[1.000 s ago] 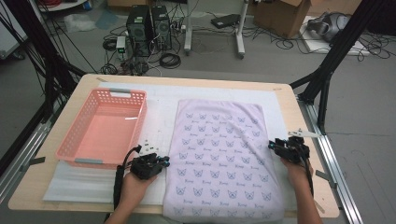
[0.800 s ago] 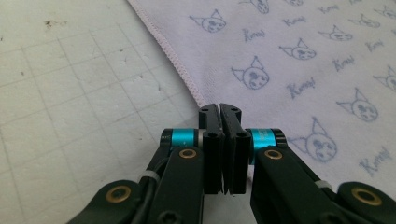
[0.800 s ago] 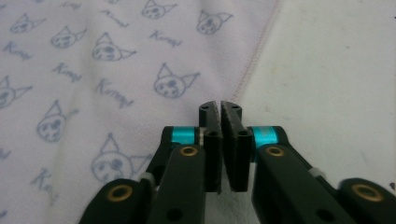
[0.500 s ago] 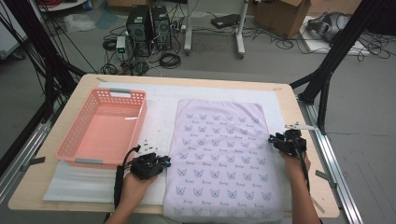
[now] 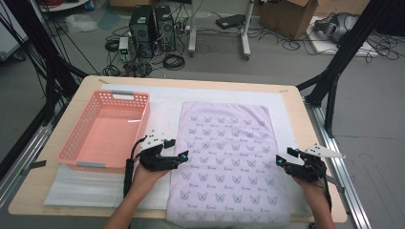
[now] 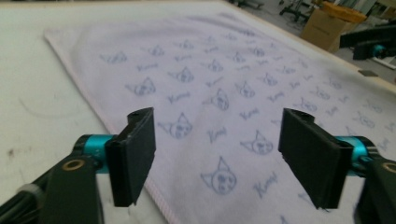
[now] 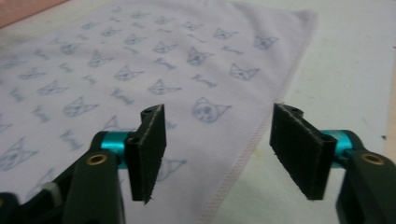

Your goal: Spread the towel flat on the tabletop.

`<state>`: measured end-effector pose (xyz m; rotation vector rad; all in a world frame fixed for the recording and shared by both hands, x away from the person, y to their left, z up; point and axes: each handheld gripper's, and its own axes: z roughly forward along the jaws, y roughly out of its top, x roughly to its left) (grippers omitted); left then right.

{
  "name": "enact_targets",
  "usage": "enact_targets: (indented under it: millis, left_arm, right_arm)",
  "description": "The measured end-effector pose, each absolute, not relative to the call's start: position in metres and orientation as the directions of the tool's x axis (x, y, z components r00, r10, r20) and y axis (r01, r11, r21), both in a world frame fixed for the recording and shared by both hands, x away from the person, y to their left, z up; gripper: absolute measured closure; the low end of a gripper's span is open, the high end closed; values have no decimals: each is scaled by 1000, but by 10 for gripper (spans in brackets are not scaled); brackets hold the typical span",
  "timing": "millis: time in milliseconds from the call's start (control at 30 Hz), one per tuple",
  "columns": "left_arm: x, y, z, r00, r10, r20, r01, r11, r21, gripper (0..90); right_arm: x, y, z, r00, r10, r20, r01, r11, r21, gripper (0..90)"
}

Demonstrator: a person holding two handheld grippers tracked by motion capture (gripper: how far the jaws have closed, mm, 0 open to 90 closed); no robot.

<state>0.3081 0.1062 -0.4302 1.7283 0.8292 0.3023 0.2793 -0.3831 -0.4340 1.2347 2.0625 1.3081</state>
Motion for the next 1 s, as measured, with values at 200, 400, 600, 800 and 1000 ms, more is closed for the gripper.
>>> enact_targets:
  millis: [200,400,600,800,1000]
  left_arm:
    - [309,104,-430,782,585,-215,325,-88,941,215]
    - [305,103,-430,801,564,-200,312,-109,944,220]
    - [304,101,-435,820,555,-144,255,-128,958,209]
    - [303,98,-438,787,603,-126,269,-151,951,208]
    - [303,99,-441,758,638,-135,300,-157,941,207]
  right_arm:
    - [265,-379,-433,-638,760,124,380,170,909,301]
    - [257,-380,-438,-654,750,106,360,185,915,272]
    - [256,-378,-433,-605,792,85,362,179,915,206]
    - [258,-374,-434,-591,805,58,368,206,907,200]
    - [258,-372,-434,-588,807,50,371,215,903,196]
